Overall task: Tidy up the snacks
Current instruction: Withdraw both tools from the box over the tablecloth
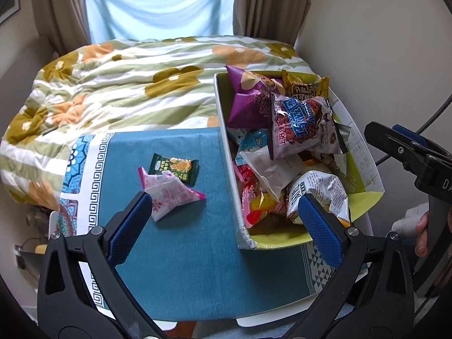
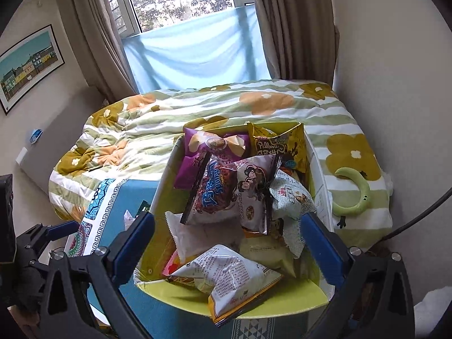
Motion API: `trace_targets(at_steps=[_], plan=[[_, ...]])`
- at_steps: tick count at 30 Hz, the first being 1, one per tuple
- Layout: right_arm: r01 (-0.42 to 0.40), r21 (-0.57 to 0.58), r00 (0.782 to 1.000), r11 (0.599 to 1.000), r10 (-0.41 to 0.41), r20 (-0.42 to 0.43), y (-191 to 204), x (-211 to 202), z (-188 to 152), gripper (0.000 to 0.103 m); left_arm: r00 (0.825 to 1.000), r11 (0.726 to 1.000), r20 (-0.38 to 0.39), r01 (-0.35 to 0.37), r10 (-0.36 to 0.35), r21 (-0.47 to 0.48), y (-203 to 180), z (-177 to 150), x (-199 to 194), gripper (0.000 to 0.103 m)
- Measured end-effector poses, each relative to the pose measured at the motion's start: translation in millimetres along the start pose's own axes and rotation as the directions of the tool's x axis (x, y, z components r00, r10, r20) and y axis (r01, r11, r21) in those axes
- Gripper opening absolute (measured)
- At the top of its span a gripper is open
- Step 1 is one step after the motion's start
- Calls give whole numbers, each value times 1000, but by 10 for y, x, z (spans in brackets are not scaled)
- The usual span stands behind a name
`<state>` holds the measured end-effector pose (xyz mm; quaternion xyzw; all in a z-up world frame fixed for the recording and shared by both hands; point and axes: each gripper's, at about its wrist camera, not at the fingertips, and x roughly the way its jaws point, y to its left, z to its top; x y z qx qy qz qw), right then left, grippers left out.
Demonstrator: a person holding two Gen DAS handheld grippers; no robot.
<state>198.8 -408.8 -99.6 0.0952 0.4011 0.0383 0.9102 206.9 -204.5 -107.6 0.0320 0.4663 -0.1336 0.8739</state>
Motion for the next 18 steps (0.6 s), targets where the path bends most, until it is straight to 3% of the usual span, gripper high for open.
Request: trace_targets(at_steps=[10,18], plan=[[-5,-47,999,999,7,41,186,-200,-22,103,998,999,61,-30,33,-40,259,-165,-321,102],[19,-56,999,998,-17,51,536,-149,-18,103,998,999,69,-12,14,-33,818,-132,-370,102]])
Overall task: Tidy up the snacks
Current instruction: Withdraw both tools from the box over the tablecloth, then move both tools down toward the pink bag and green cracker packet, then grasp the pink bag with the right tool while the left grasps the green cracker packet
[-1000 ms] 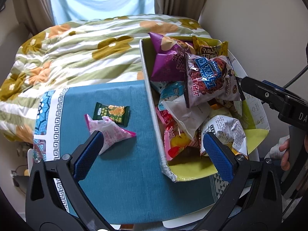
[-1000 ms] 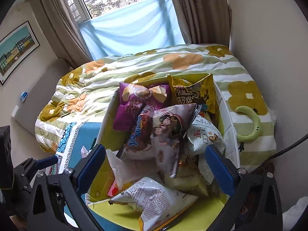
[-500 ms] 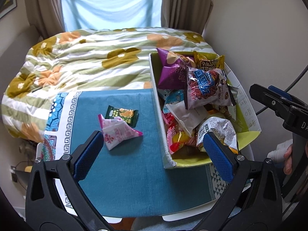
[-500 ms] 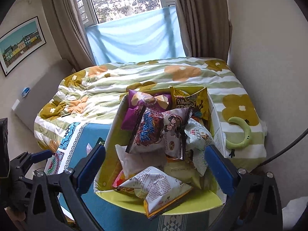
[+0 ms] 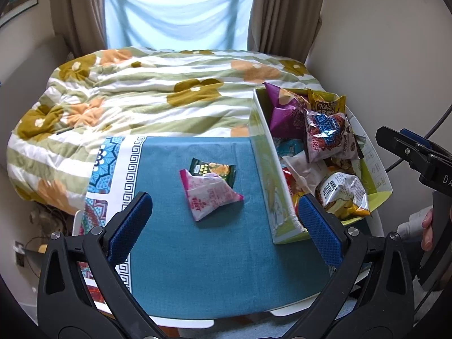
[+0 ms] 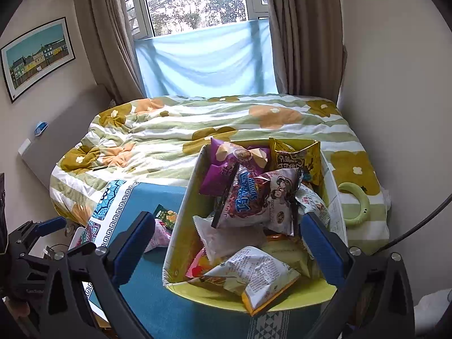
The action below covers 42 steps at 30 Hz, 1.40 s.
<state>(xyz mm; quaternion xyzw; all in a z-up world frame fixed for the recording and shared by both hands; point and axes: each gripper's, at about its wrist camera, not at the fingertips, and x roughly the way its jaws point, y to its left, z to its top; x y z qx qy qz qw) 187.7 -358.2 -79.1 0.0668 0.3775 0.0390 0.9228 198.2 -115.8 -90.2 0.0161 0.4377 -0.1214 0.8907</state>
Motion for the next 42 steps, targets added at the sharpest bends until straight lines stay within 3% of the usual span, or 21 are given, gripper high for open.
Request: trace_targets(at_steps=[13,23,32,37,42], plan=[[44,72,999,996,-43,-23,975,404,12,103,994,995,-88,64,-57,71,1213,335,351,102],[83,-9,993,997,-83,-78,1709,1086,-202,103,983,985,-162,111,-89,133,1774,486,976,102],[110,-57,982,992,-117,-151,1796,2012,-672,103,973,957,-200,162,-115,242,1854,466,1783,102],[130,-140,975,982,-152,-164,1793,2290,-850,103,965,930,-220,206,-141,305,1743,488,2164,102],[124,-150,971,981,-151,-187,1745,2458,-967,103,957,899,-235,248,-169,362,1553,539,2407,102]])
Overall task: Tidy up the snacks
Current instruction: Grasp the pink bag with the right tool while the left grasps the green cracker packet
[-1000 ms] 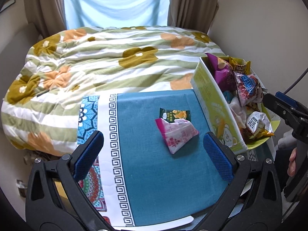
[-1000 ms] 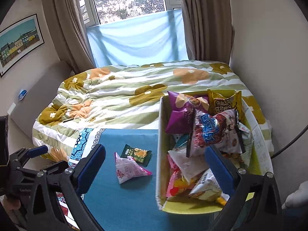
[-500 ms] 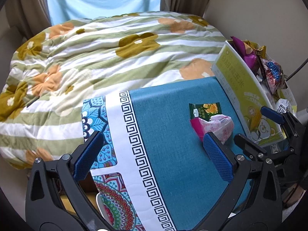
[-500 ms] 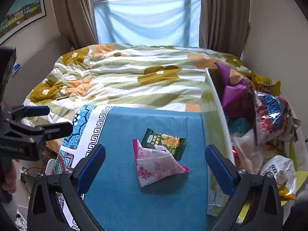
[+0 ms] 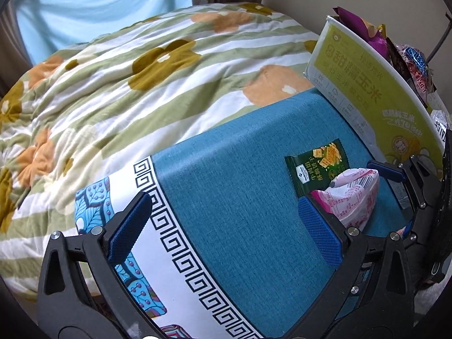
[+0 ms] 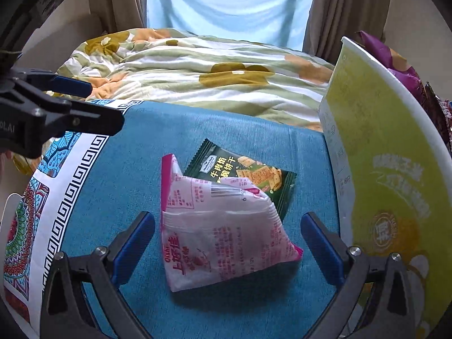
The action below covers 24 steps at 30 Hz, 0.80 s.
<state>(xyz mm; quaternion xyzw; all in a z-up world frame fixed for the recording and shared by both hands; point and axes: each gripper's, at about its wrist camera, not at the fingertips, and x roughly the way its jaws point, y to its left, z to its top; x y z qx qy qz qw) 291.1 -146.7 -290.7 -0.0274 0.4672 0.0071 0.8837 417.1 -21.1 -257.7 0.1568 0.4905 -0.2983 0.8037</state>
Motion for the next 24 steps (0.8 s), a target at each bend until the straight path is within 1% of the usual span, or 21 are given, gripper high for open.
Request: trace_targets(at_steps=[1,2,3,4,5,6,8,11,14,16,18,21,22,24], plan=[[2,-1,1000,1000,-2,-2,1,21,-11,100,1000,1000,-1,5,-5,16,-24,32,37,102],[-1,0,1000,1000,1,-10,7,53,-10,89,1000,999,-1,8,-8,32,-49,65,71,102],[-11,3,1000,1000,11,-20,5,76,-14,84,1000,999,-1,12,-12,50,-79,100,103,102],[-7,7,1000,1000,7,-20,-3,78,-27,81,1000,997,-2,23,-23,68,-105,134,134,102],[-3,11,1000,1000,3,-18,-12,70,-40,74,999,995,-6,32,-32,89,-138,168,166,102],[-5,19,1000,1000,5,-14,-29,53,-49,73,999,993,-8,35,-35,115,-173,205,197,102],[1,38,1000,999,-1,-11,-62,16,-75,66,999,984,-13,50,-48,173,-260,265,249,102],[8,61,1000,998,-7,-14,-113,-52,-140,62,996,954,-33,92,-86,286,-446,346,353,102],[13,74,1000,997,-11,-26,-149,-117,-214,61,993,900,-53,119,-107,420,-670,382,425,102],[18,79,999,997,-15,-35,-173,-169,-272,61,990,853,-81,142,-118,502,-815,407,500,101],[18,78,999,997,-15,-45,-184,-215,-327,61,988,806,-104,153,-114,571,-942,421,569,94],[13,73,998,997,-9,-59,-189,-270,-398,60,985,746,-134,169,-108,644,-1105,418,668,92],[15,70,998,997,-11,-61,-184,-276,-405,60,983,729,-146,180,-111,660,-1144,409,697,91],[12,72,998,997,-7,-65,-172,-280,-416,60,979,699,-174,200,-109,686,-1206,377,759,82]])
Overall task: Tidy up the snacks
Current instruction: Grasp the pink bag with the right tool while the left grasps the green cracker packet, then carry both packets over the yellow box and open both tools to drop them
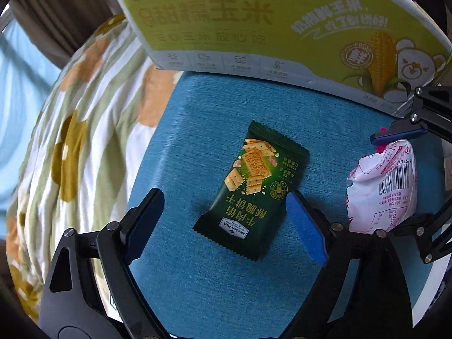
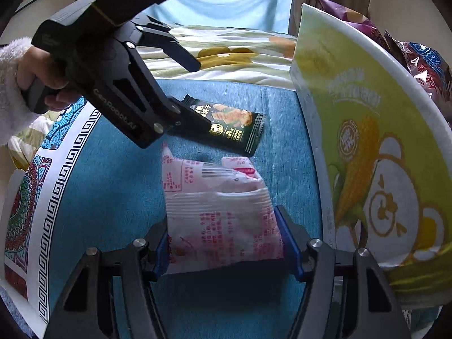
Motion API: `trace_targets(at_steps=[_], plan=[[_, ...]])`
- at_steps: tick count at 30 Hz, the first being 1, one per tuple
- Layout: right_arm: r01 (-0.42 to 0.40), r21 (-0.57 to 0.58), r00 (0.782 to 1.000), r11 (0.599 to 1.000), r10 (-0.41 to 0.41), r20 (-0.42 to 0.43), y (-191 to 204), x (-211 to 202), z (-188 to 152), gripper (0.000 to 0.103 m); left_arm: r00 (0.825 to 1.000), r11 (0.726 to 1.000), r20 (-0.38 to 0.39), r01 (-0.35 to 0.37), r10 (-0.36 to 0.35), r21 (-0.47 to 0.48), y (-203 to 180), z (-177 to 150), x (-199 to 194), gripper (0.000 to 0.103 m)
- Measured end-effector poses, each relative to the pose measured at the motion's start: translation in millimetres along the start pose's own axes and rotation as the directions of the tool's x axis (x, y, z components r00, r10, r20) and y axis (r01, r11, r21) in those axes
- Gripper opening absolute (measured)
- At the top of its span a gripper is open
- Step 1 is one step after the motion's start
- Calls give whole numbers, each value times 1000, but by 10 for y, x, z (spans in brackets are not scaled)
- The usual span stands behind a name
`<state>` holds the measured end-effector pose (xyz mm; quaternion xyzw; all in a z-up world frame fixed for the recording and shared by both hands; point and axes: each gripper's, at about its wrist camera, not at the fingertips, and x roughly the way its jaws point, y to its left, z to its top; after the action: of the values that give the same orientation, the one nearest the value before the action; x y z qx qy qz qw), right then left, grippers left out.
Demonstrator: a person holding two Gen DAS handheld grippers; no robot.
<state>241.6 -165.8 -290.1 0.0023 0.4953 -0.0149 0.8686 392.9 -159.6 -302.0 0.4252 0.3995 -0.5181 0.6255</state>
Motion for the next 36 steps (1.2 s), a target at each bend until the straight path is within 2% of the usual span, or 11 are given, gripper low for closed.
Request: trace_targets(at_steps=[3,6,8,14,19,23,27,32,36], plan=[[-5,4,1000,1000,5,-5,7,-3,-14,60,999,999,-15,37,-37,4,-22,41,44,77],[-13,21,1000,1000,13,-3,-15,2,-26,60,996,996,-20,83,-84,-19,-43,26,31,55],[-20,29,1000,999,20,-2,-31,6,-20,60,995,995,-19,96,-96,-37,-64,4,10,50],[-42,39,999,998,43,-4,-66,37,1,60,997,990,-36,62,-67,-123,-81,-159,-66,44],[-45,44,999,998,46,-5,-107,82,41,60,999,964,-39,20,-31,-266,-61,-466,-182,43],[-42,46,999,998,42,-4,-89,115,82,60,999,921,-54,-21,0,-390,-83,-713,-266,43],[-35,46,999,998,36,-10,-55,171,138,60,997,856,-71,-64,32,-513,-183,-940,-348,43],[-33,52,999,998,34,-17,11,165,165,60,995,755,-77,-100,66,-648,-296,-1187,-427,42],[-35,54,999,998,36,-17,41,148,202,57,998,667,-46,-69,53,-742,-315,-1339,-498,42]])
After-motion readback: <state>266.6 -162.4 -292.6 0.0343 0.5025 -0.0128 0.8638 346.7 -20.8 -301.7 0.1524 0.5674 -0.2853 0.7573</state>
